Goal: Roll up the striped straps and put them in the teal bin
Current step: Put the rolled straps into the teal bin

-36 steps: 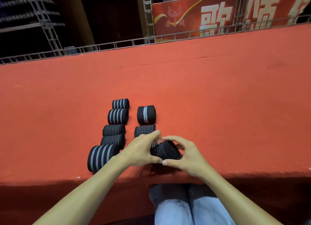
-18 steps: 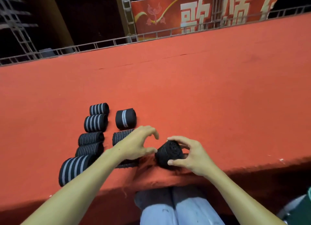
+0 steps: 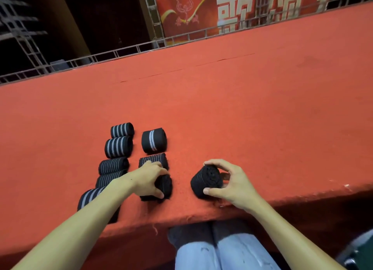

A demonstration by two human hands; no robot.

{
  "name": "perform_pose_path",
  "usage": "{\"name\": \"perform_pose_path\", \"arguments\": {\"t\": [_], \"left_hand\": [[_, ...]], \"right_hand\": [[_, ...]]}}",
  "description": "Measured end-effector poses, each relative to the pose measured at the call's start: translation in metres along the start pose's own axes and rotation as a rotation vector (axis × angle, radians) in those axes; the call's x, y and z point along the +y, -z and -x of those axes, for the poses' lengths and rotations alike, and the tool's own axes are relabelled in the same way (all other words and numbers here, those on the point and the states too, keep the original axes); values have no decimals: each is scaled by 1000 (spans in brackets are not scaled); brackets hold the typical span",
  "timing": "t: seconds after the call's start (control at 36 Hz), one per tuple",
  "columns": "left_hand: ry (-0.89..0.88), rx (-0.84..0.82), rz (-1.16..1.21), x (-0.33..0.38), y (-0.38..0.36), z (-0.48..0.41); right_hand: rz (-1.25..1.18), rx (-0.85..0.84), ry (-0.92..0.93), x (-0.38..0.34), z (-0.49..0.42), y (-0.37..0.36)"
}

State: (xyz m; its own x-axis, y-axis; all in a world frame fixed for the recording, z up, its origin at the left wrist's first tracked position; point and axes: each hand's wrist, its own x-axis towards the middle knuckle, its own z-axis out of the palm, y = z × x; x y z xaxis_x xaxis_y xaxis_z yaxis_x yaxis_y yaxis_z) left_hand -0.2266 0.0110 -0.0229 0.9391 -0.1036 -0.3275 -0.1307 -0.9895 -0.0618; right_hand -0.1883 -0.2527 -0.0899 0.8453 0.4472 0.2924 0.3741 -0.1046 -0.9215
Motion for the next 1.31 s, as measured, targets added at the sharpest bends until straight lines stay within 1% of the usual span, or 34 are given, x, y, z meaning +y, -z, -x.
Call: {"name": "perform_pose_path", "arguments": {"t": [0.19,0.36,0.47,0.64,0.75,0.89,1.03,1.17,1.31], "left_hand": [[-41,88,82,3,3,3],[-104,244,246,22,19,-3],[-195,363,338,47,33,-17],[-310,458,534,105,44,-54],[-409,446,660,157,51,-82],[-575,433,692,230,61,-114],[-677,381,724,311,67,-138],[-732,323,698,383,68,-150],[-783,243,687,428,64,-156]], "right_hand": [[-39,45,-20,2,1,0],[-77,127,-19,2,2,14],[-71,189,-21,2,6,35],[-42,320,-33,4,24,83],[-7,436,-51,7,44,124],[48,595,-85,8,77,181],[136,780,-111,12,119,240],[162,931,-161,18,160,282],[240,1046,-232,26,192,307]]}}
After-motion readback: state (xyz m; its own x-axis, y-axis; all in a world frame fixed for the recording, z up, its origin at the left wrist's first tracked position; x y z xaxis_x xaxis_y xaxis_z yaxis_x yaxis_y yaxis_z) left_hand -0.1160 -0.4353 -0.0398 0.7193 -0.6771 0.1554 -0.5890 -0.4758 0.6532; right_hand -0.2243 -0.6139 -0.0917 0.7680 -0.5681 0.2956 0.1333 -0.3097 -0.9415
